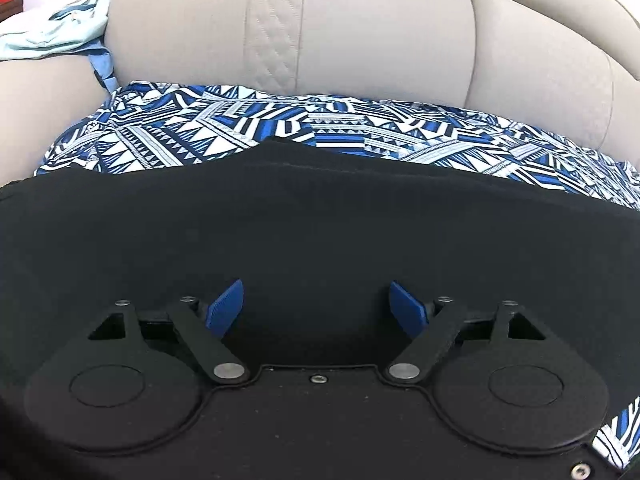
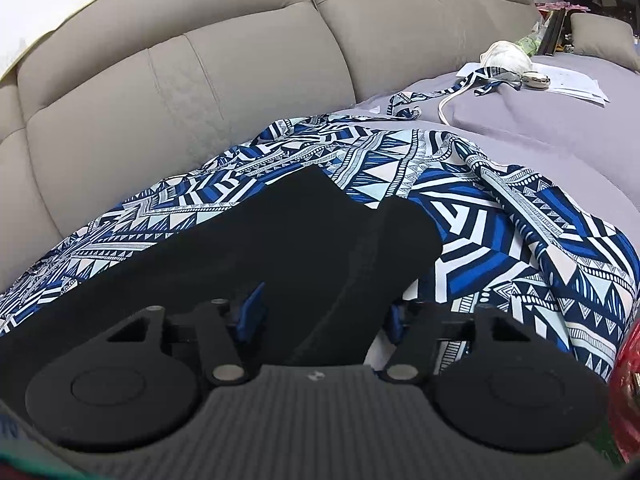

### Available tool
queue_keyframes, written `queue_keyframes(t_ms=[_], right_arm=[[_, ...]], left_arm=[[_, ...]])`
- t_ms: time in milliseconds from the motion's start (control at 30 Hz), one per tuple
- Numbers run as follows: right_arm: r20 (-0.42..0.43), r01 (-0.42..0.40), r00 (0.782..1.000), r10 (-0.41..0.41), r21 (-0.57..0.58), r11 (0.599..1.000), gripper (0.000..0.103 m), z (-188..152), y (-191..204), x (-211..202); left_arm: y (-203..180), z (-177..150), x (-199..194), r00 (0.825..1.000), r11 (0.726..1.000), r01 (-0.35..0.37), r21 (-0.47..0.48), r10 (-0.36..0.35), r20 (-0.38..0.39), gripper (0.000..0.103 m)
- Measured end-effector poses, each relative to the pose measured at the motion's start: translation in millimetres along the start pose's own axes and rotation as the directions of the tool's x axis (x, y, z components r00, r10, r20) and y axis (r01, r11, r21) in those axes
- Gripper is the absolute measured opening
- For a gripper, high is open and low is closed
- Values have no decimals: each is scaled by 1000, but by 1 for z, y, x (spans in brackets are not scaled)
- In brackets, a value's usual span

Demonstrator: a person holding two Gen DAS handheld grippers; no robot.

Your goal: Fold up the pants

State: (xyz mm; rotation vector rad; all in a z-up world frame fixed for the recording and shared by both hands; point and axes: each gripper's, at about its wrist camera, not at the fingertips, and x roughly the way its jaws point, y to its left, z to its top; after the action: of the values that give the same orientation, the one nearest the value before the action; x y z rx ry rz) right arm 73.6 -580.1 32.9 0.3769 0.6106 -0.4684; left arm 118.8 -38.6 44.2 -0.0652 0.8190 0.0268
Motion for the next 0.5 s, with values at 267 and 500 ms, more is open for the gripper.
queue_keyframes(t_ms=[267, 500], right_arm=[[14, 9, 1000, -10, 53, 999, 30, 1, -9, -1], [17, -11, 1000, 9, 140, 990, 13, 2, -15, -2]], left_arm=[[-3, 0, 2, 1000, 1000, -11, 8, 11, 4, 84], [-3, 1, 2, 1000, 1000, -9, 1, 9, 0, 85]])
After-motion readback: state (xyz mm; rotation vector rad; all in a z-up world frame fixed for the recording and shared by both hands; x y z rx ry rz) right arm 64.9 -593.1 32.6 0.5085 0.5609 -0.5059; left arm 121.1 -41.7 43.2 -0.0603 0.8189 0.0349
